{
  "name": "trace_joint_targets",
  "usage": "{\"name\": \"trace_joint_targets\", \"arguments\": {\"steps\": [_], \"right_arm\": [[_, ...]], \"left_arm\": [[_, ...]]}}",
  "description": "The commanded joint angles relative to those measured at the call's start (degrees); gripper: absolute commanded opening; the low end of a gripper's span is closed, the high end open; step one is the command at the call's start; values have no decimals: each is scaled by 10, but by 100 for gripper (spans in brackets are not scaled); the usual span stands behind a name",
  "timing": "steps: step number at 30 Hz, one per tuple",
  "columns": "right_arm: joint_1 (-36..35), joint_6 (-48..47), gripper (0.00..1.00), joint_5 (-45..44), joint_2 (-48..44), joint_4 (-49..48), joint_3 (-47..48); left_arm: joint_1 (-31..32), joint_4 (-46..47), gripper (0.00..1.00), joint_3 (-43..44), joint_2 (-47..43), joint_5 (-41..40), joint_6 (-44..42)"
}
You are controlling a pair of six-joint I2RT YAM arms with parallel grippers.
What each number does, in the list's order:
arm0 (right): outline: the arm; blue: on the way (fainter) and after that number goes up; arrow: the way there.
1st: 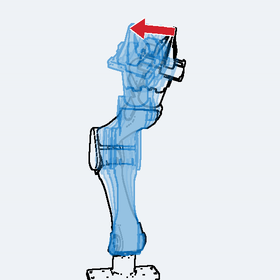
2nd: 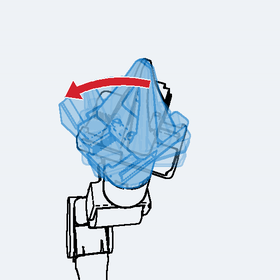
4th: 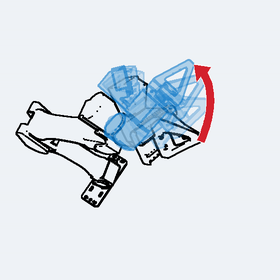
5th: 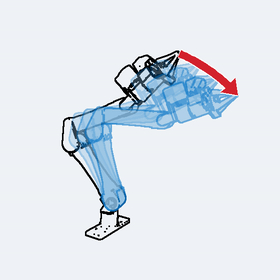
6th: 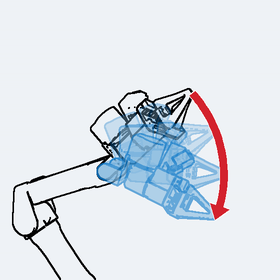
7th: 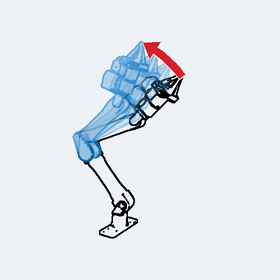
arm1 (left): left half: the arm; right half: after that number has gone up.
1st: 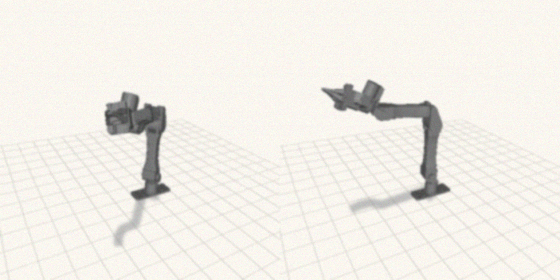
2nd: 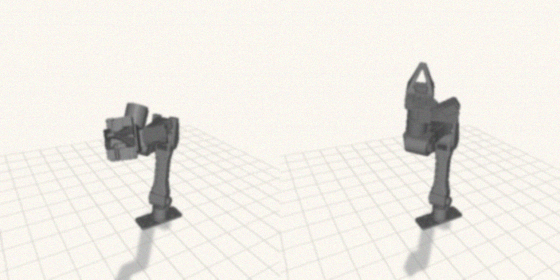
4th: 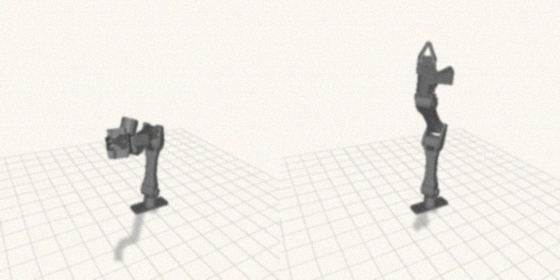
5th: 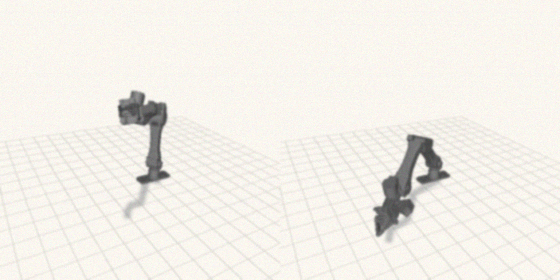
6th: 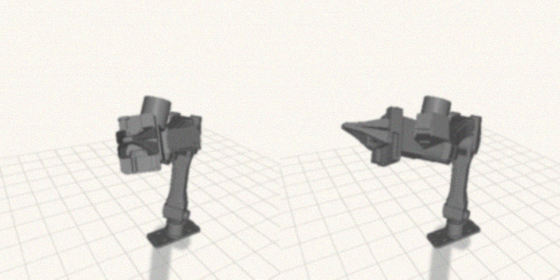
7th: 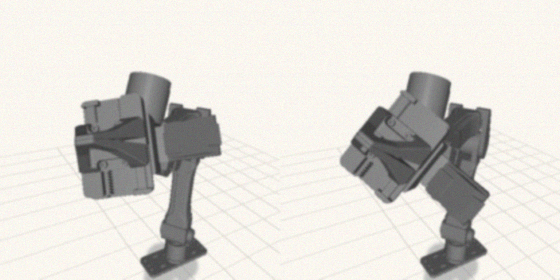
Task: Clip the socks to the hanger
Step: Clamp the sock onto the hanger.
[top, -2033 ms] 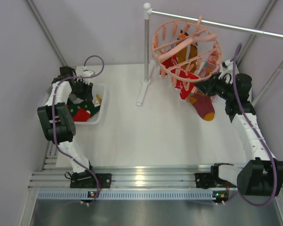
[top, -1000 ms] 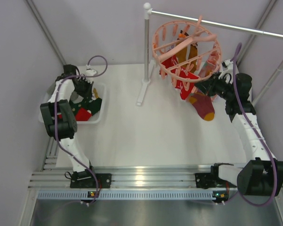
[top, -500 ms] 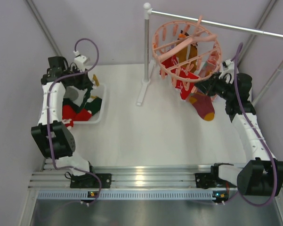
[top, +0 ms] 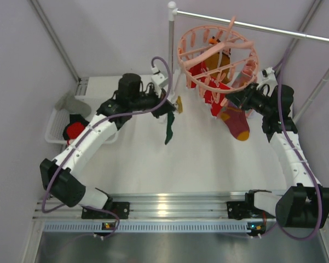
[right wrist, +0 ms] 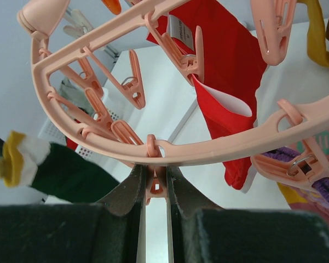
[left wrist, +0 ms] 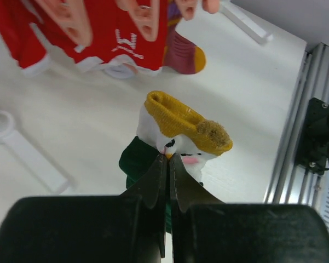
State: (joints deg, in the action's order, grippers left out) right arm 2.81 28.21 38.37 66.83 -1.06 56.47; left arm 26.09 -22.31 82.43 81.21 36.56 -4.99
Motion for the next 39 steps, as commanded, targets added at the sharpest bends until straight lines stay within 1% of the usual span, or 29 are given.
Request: {"name": "trace_joint_targets", "arguments": {"steps": [1,3,4,6,7,9,12,13,17,22,26,39], "right_arm": [[8,29,0,6,-3,-37,11],[8,33,0,6,-5,-42,8],[8,34,0,8,-7,-42,8],[8,33,0,9,-8,-40,7],[8,34,0,9,-8,-40,6],[8,36,0,9,-9,-42,5],[8,42,0,6,-11,-47,-1],[8,42,0,5,-11,-47,-2],[8,39,0,-3,-13,-40,-5],[7,36,0,-5,-11,-32,-1],[7,30,0,-10,-10,-26,1],[6,16,0,-3,-13,-19,3]], "left_arm": [[82,83,0,-20,27,-74,99],[113,106,0,-19,54,-92,118],[145,115,0,-15,62,-116,129],[181,141,0,-7,88,-129,149],[193,151,0,0,97,-152,156],[213,168,0,12,127,-161,182],[230,172,0,52,171,-196,210],[233,173,0,62,191,-217,216],[240,186,0,105,228,-243,231],[242,189,0,143,261,-246,231],[244,196,0,158,270,-237,234],[247,198,0,188,281,-248,226]]}}
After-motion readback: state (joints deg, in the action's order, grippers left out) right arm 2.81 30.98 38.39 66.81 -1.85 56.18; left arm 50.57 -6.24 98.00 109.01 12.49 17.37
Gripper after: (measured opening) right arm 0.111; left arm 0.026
